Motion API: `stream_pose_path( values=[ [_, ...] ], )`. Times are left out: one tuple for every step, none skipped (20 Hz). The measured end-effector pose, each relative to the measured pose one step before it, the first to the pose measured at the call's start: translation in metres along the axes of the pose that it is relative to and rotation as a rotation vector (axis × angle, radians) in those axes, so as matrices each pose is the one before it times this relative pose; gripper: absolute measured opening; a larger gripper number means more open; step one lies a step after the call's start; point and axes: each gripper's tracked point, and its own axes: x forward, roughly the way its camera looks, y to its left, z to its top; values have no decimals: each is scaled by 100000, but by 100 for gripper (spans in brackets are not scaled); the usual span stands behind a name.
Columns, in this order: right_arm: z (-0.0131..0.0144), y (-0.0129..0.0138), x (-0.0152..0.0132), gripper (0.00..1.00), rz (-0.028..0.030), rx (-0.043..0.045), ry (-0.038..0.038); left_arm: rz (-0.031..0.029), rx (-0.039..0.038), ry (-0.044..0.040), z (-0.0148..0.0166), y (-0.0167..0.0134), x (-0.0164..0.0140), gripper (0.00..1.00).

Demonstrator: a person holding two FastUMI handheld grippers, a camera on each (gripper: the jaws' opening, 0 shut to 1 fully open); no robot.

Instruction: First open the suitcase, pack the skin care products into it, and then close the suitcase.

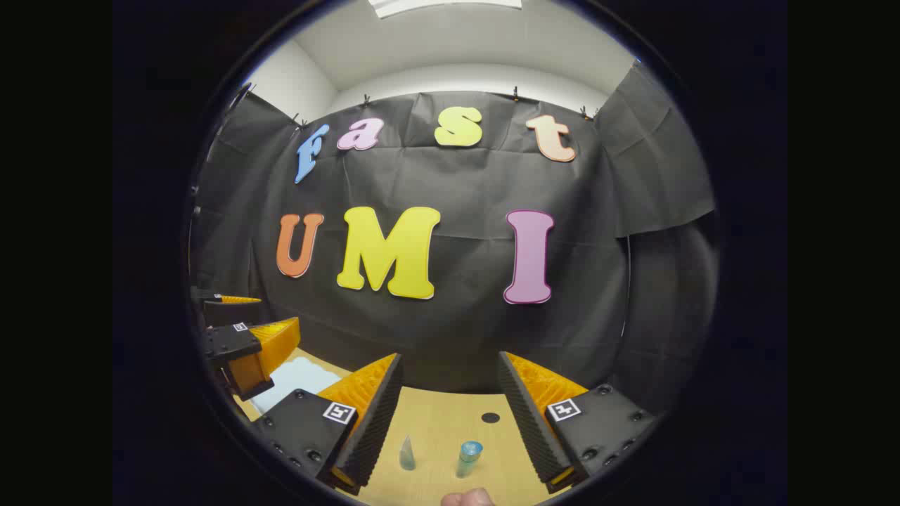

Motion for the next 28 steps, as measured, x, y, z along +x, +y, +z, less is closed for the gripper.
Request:
stream_pose_path(
  values=[
    [-23, -181, -42, 79, -178, 298, -87, 298, 127, -60, -24, 23, -40, 99],
    [-22, -134, -130, 79, -264, 22, 137, 17, 139, -98, 49, -53, 112, 99],
    [-98, -67, 11, 79, -251, -25, 58, 219, 338, -97, 8, 25, -22, 99],
    [15, -60, 0, 80, -60, 200, 84, 59, 204, -310, 124, -2, -77, 99],
    [-67, -47, -65, 80, -86, 132, 61, -255, 42, -67, 77, -107, -97, 99],
    [27, -49, 32, 80, -48, 32, 11, -137, -5, 138, -92, -145, 110, 99],
    [43, -31, 21, 80, -61, 61, -3, -250, 1, 241, -46, -127, -44, 99],
    [30, -4, -16, 80, 81, 174, -156, -83, 70, -34, 16, -107, -121, 99],
    [-17, 57, -29, 80, 50, 162, -112, 206, 212, -188, 12, 37, 27, 99],
    [52, -11, 1, 80, 164, 80, -149, 174, 203, -302, 151, 61, -34, 99],
    [-72, -74, -115, 80, 38, 45, 27, 169, 227, -41, -11, -5, -50, 99],
    [-18, 28, 22, 80, 11, 206, 74, 452, 362, -62, 10, 77, -33, 99],
    [-48, -31, 95, 80, 41, 202, 186, 287, -14, -77, -57, 72, -23, 99],
    [-49, 12, 43, 80, -12, 112, 21, 223, -79, -53, -12, 36, 54, 99],
    [-47, -131, -29, 80, 100, 68, 36, 174, 35, -298, 126, -11, -135, 99],
    [37, -56, -1, 79, -67, 4, 75, 87, 382, -244, 29, -91, -17, 99],
    [-87, -7, -1, 79, -50, 131, 102, 6, 668, -264, -18, 35, 25, 99],
    [-90, -148, -2, 79, -168, 110, 216, -70, 797, 38, -101, -57, -25, 99],
    [-89, -41, 78, 80, -212, 85, 255, -286, 455, 128, -162, -98, -37, 99],
    [-168, -134, -103, 79, -115, -204, 352, -512, 513, 285, -216, -100, -156, 99],
    [-174, -124, 64, 80, -402, -390, 291, -320, 779, 562, -414, -36, -172, 99],
    [-11, -190, -127, 80, -334, -218, -42, -392, 927, 969, -501, 26, -153, 99],
    [-84, -449, -155, 80, -759, -339, -94, -623, 837, 1433, -765, -79, -37, 99],
    [-250, -295, -30, 80, -486, -278, 70, -663, 786, 1736, -744, -98, -62, 99],
    [-470, -255, -89, 80, -712, -542, 518, -666, 961, 2176, -910, -47, 7, 99],
    [-604, -385, -48, 80, -948, -368, 1164, -876, 1360, 2474, -930, -131, 89, 99],
    [-737, -361, -118, 80, -749, 321, 1619, -778, 1986, 2105, -896, -73, 67, 99],
    [-737, -349, -45, 80, -757, 396, 1848, -1790, 2214, 1641, -828, -351, 203, 99]
  ],
)
